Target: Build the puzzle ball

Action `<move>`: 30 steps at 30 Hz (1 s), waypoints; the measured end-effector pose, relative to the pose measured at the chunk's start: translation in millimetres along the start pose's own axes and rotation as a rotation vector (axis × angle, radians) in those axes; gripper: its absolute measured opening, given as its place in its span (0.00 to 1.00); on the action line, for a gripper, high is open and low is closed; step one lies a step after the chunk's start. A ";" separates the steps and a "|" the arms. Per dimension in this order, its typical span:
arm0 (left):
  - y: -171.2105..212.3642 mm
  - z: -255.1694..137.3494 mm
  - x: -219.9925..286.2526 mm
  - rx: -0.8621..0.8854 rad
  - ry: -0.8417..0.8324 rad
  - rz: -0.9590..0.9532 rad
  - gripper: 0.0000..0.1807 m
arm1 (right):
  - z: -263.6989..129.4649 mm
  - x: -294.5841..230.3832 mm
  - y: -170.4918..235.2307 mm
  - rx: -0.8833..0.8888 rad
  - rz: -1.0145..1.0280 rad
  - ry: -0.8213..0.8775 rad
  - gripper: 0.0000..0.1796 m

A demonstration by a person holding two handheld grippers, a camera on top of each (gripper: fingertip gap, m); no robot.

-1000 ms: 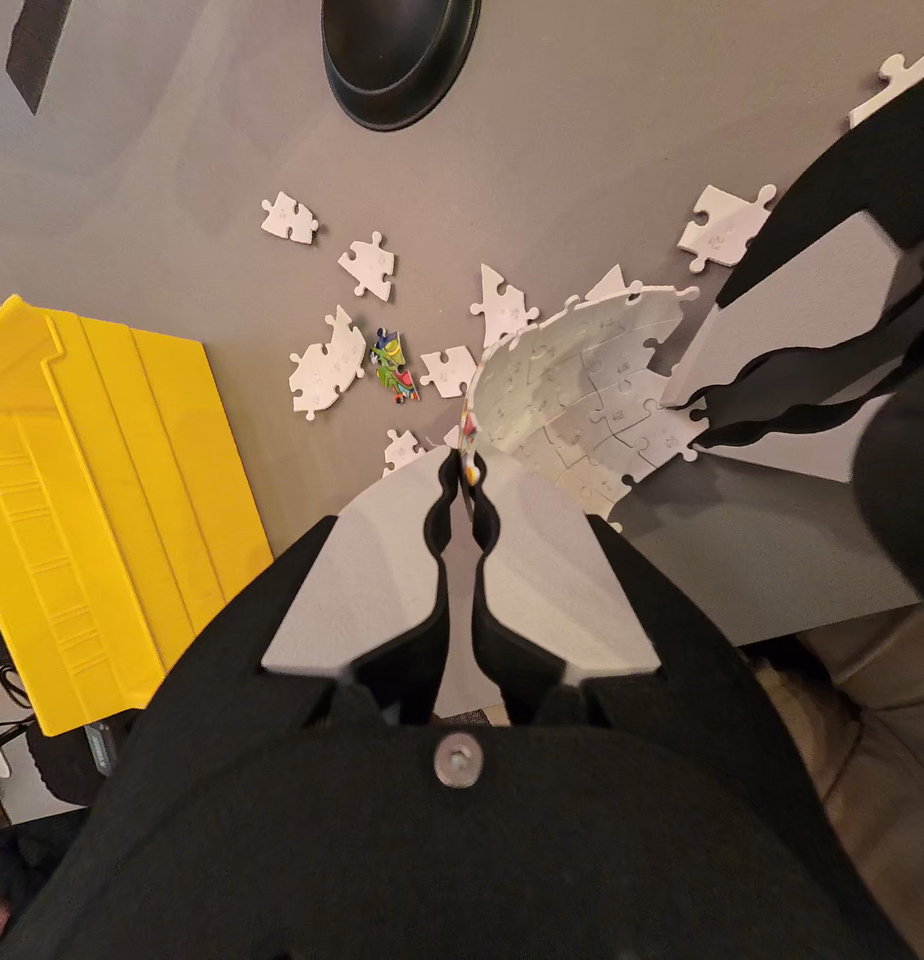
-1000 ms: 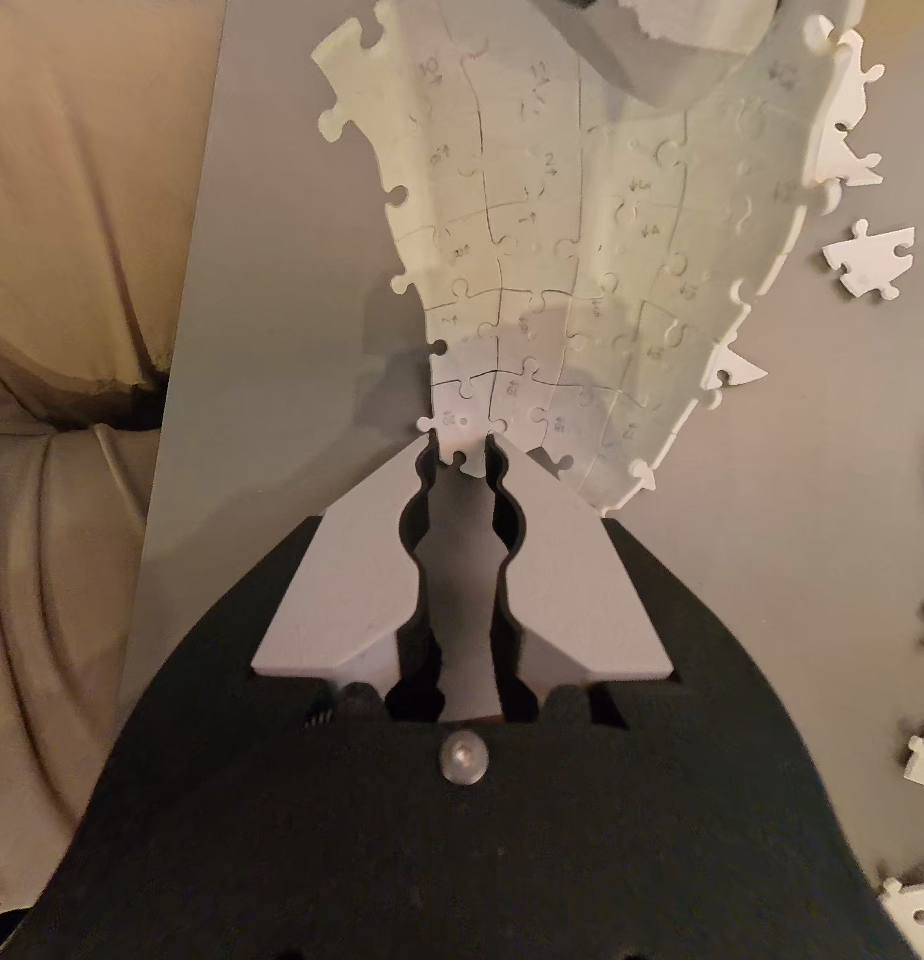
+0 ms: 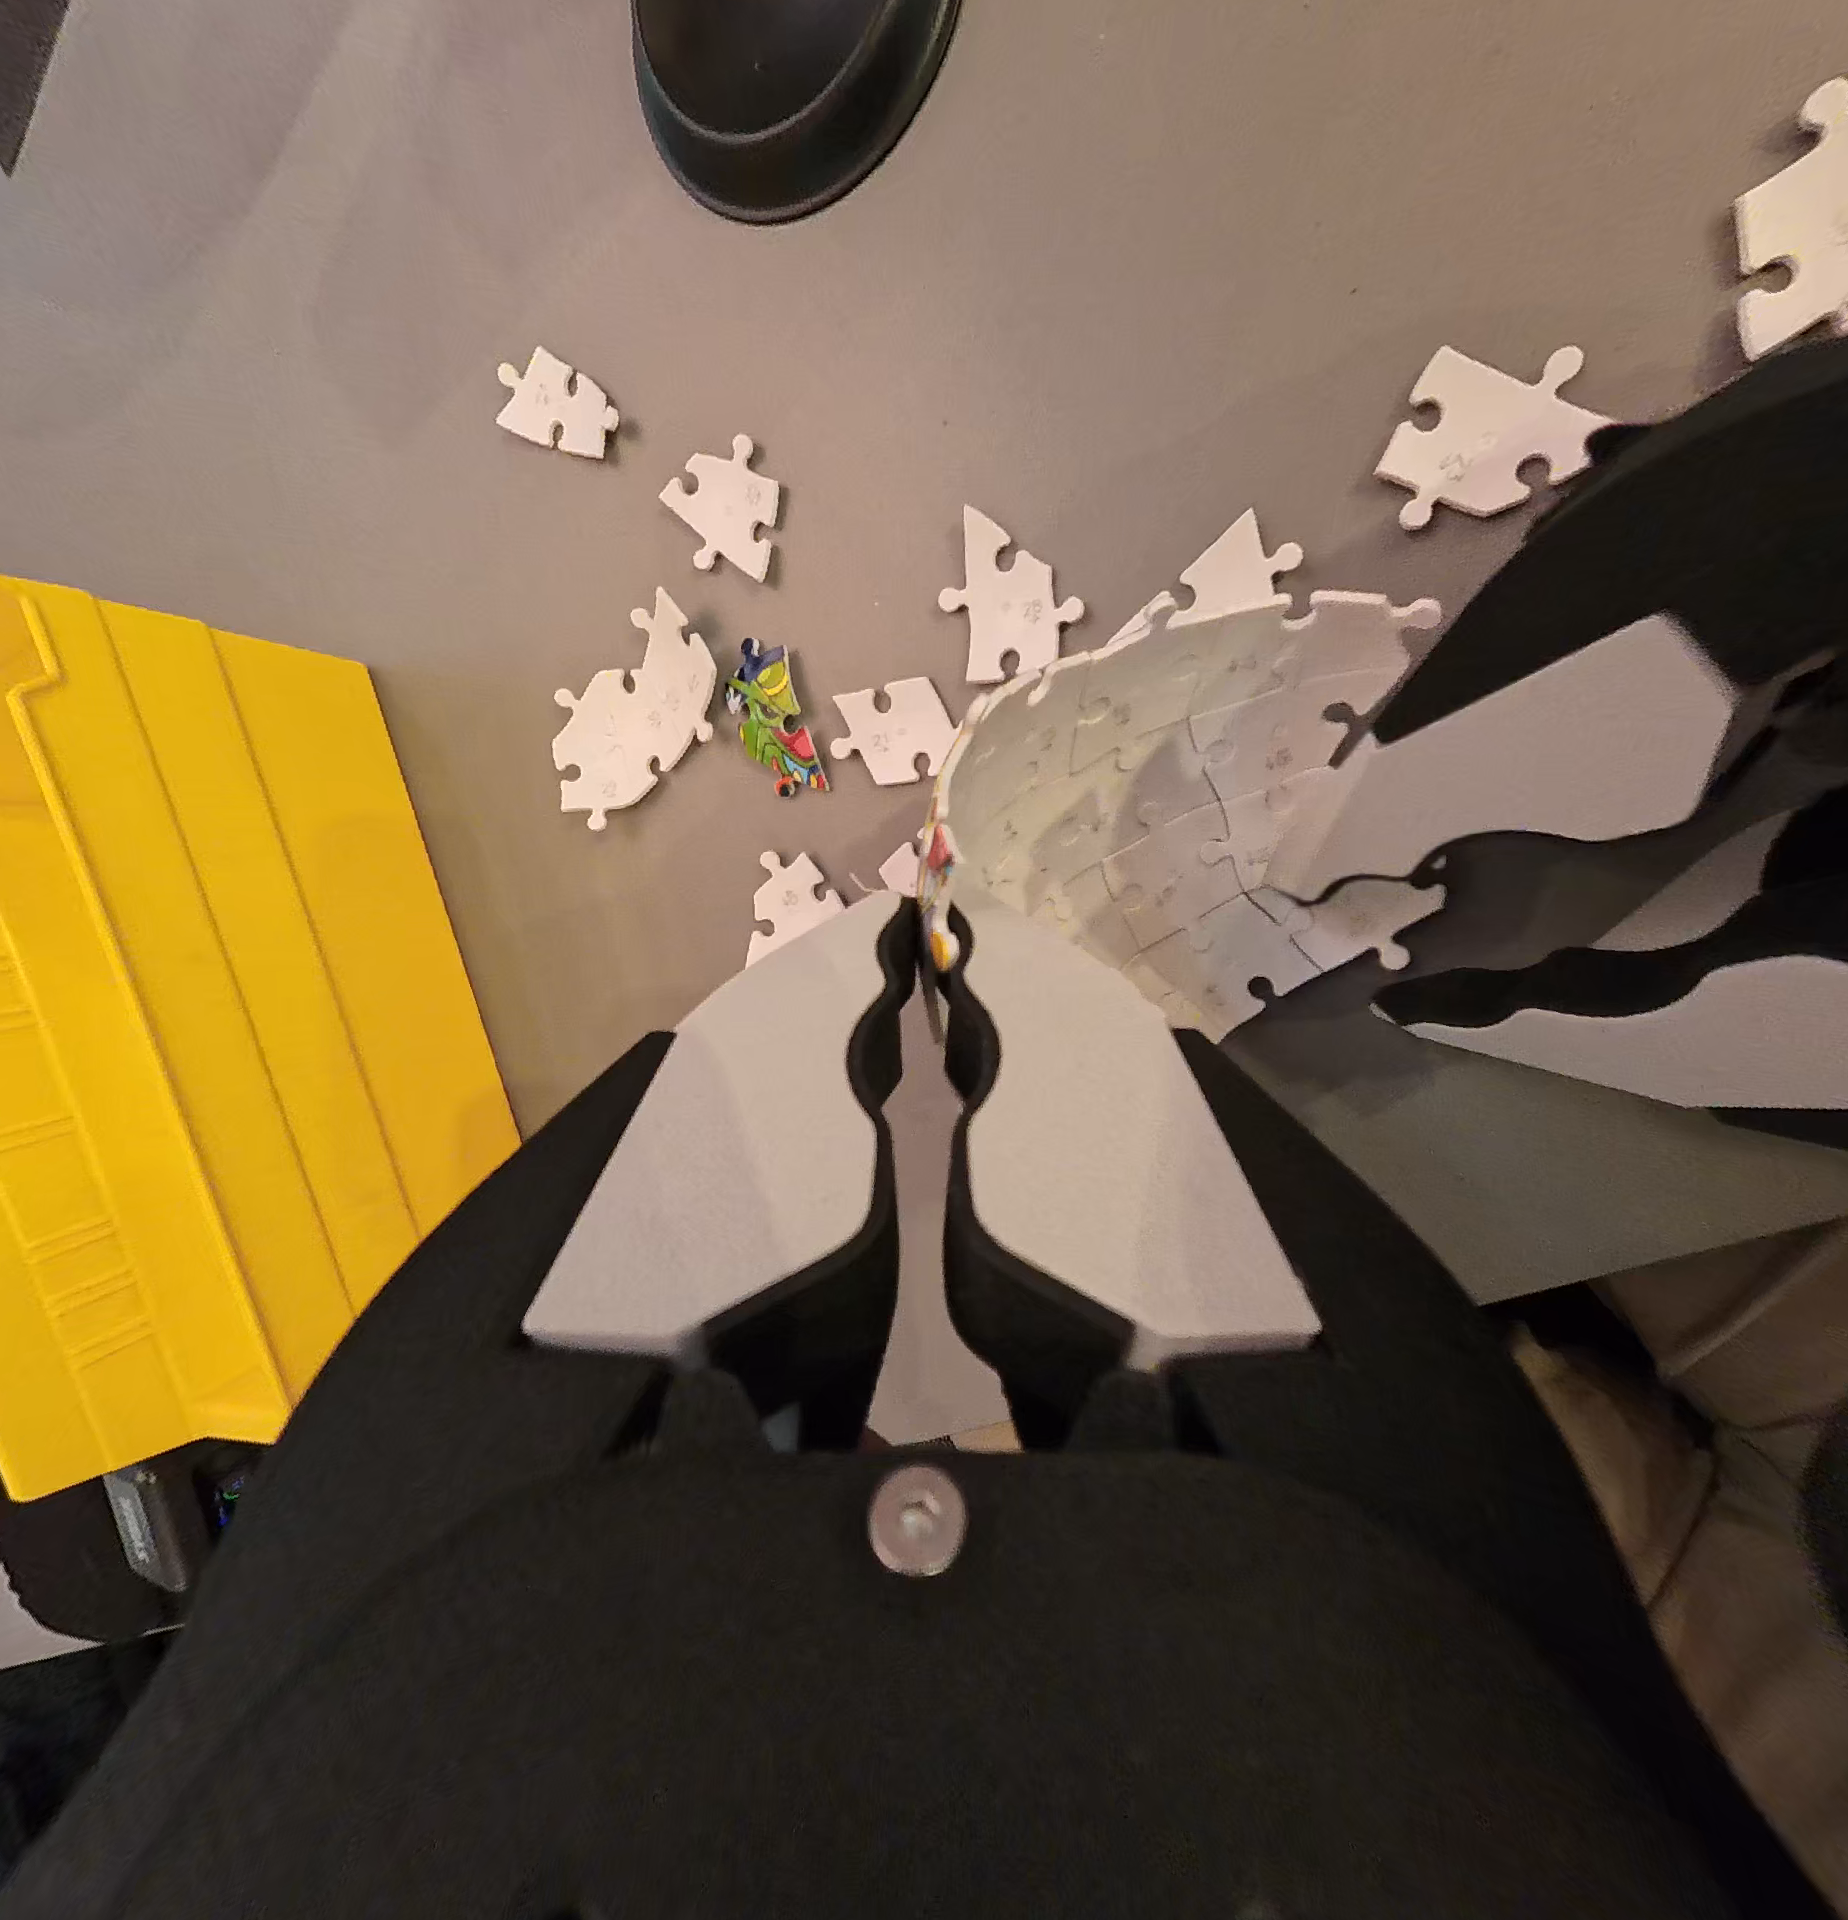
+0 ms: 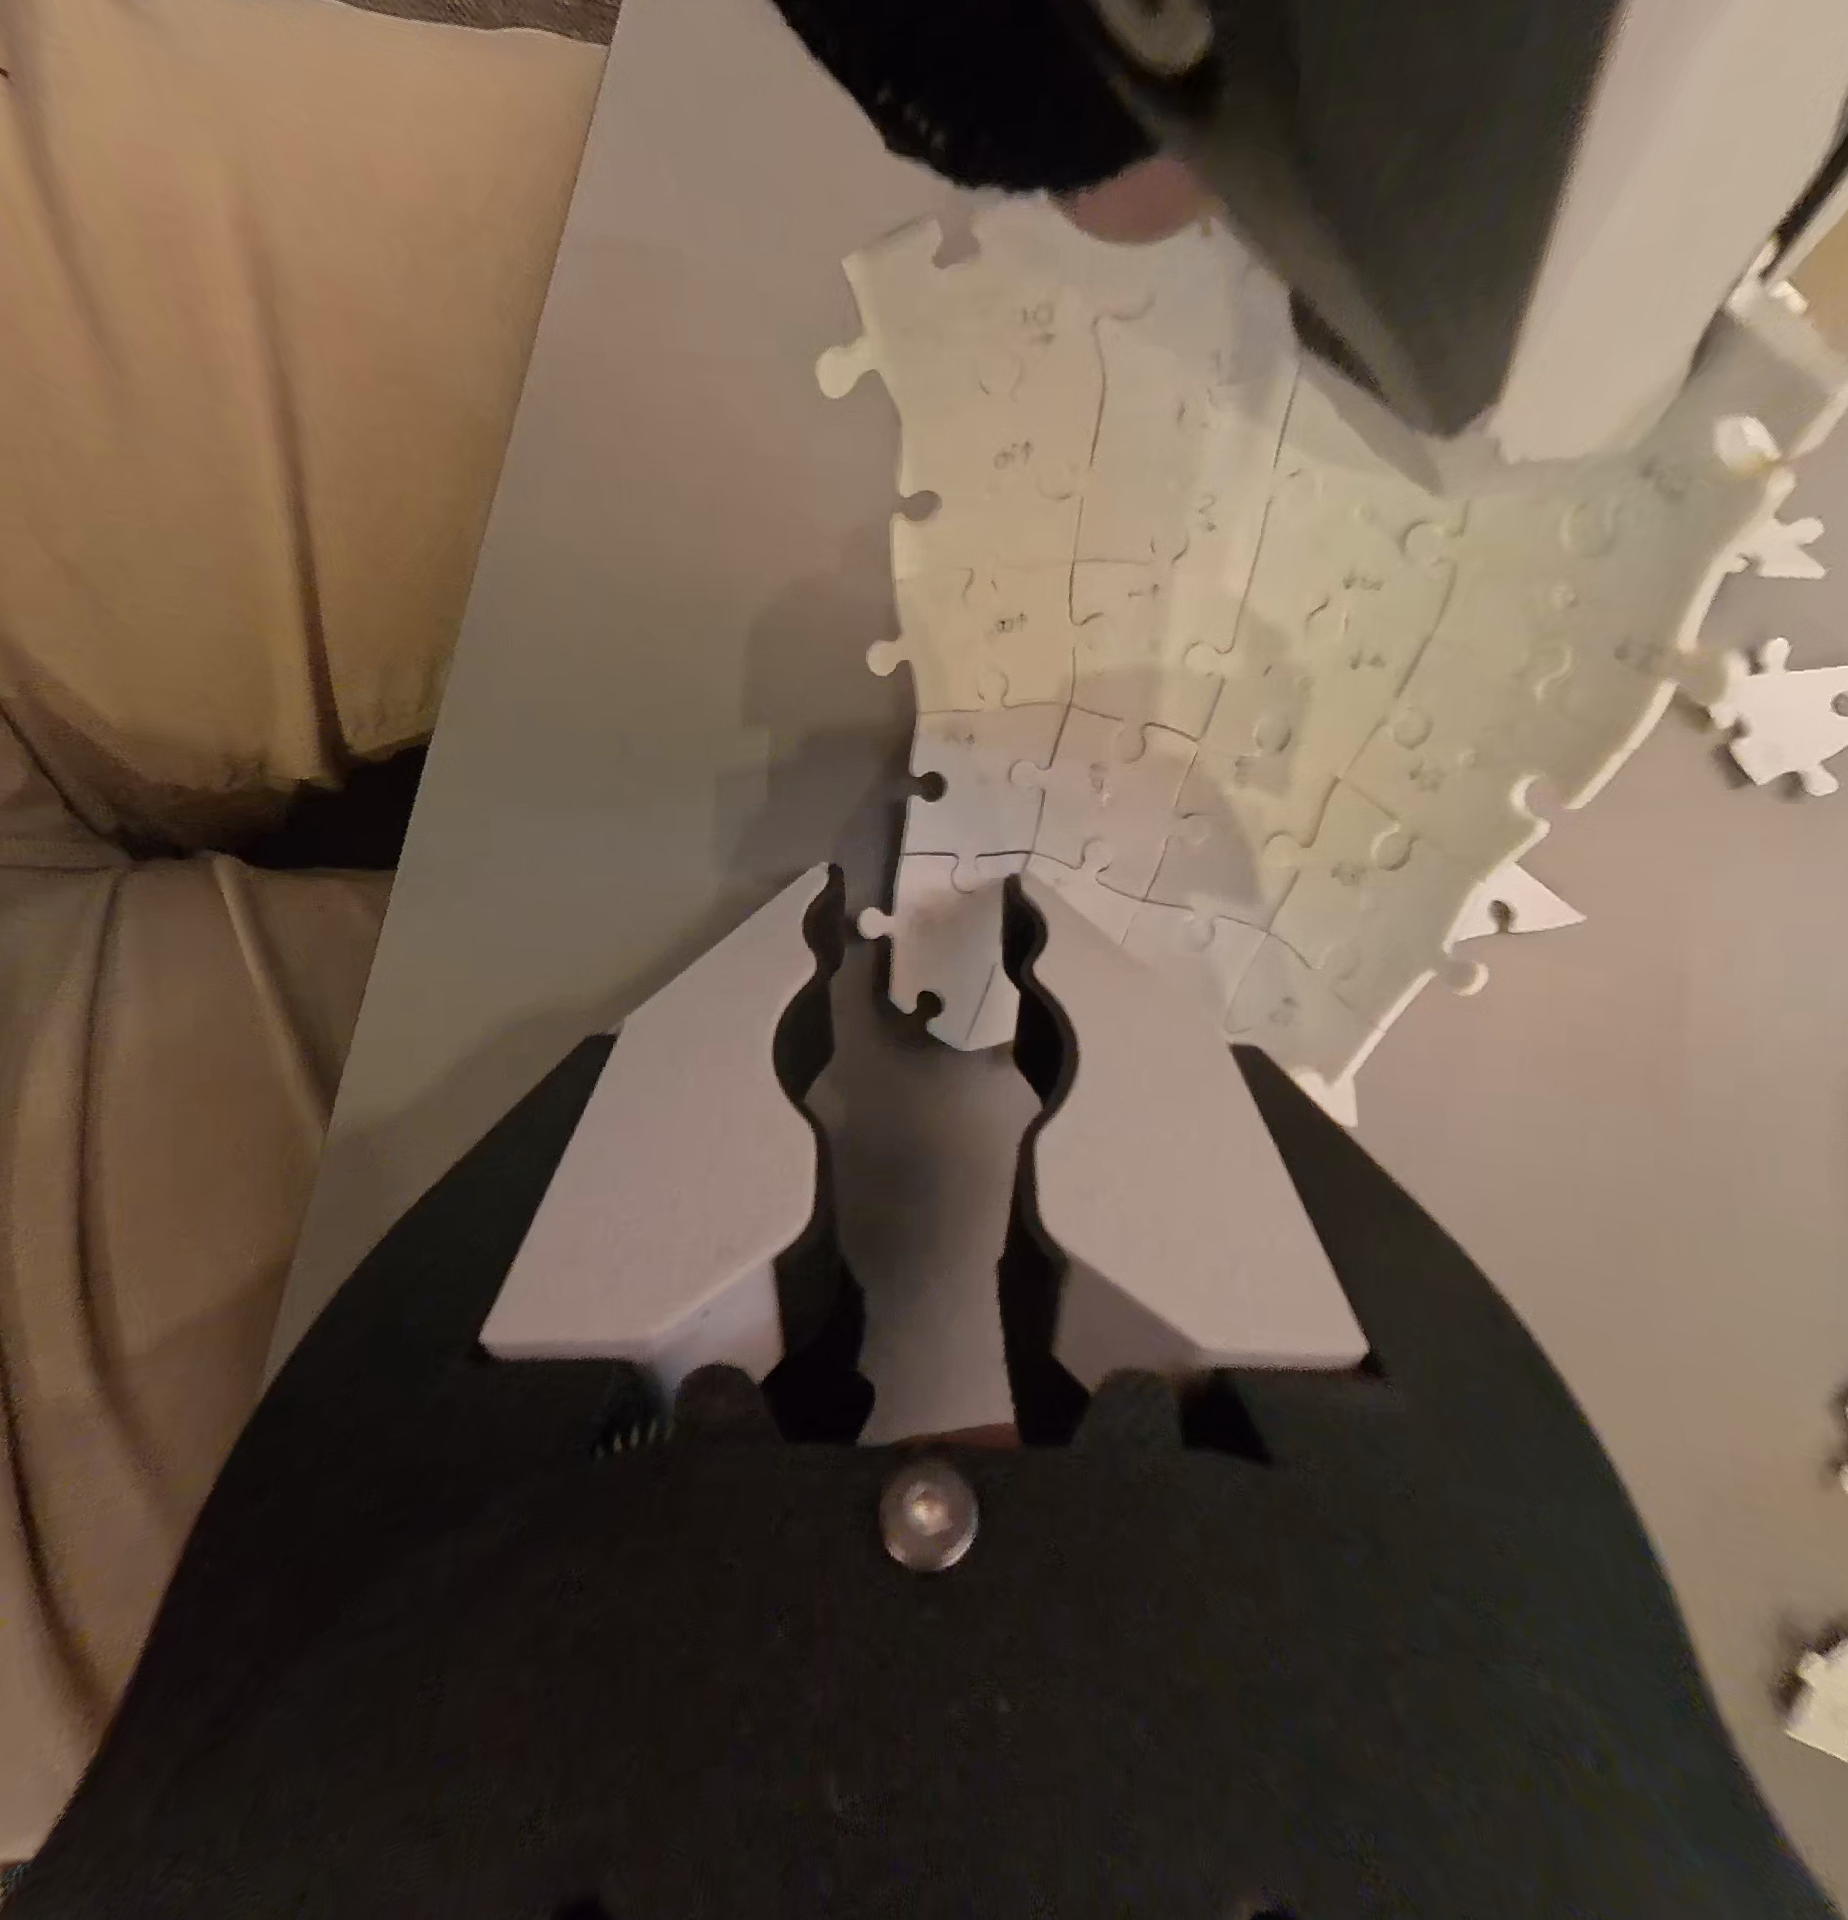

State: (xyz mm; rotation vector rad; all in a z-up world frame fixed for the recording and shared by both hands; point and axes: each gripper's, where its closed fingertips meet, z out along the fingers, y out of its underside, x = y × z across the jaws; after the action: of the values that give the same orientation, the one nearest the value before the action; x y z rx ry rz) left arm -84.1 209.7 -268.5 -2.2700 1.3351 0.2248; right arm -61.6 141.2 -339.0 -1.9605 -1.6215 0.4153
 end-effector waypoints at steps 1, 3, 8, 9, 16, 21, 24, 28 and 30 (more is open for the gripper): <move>0.3 0.1 0.0 -0.001 0.001 0.000 0.02 | 0.3 -1.9 0.4 0.001 0.010 -0.015 0.15; 0.3 -0.1 0.2 0.001 0.003 -0.002 0.01 | 0.4 -2.5 0.8 0.003 0.027 -0.026 0.15; 0.2 0.1 -0.2 -0.001 0.002 0.001 0.01 | -1.3 0.7 1.8 -0.017 0.034 -0.012 0.19; 0.5 0.3 -0.3 -0.001 0.002 0.000 0.01 | -2.4 2.5 1.0 -0.017 0.026 0.001 0.20; 2.8 3.5 -0.1 -0.006 0.013 -0.005 0.02 | -0.9 3.2 2.8 -0.001 0.057 -0.021 0.21; 1.4 4.9 0.4 -0.007 0.013 -0.001 0.02 | -0.7 2.3 3.8 0.000 0.079 -0.032 0.21; 1.8 5.0 0.2 -0.007 0.013 -0.004 0.02 | -0.8 2.3 3.9 -0.008 0.088 -0.033 0.21; 4.3 5.2 -0.8 -0.005 0.012 -0.015 0.02 | -2.5 3.4 4.2 -0.012 0.062 -0.014 0.21; 6.0 5.2 -2.4 -0.001 0.006 -0.024 0.02 | -11.1 5.5 1.7 0.006 0.063 -0.007 0.21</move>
State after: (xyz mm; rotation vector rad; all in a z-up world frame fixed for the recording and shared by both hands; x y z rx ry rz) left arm -89.9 211.7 -274.1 -2.2879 1.3102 0.2108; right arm -52.8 143.9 -330.6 -2.0117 -1.5638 0.4519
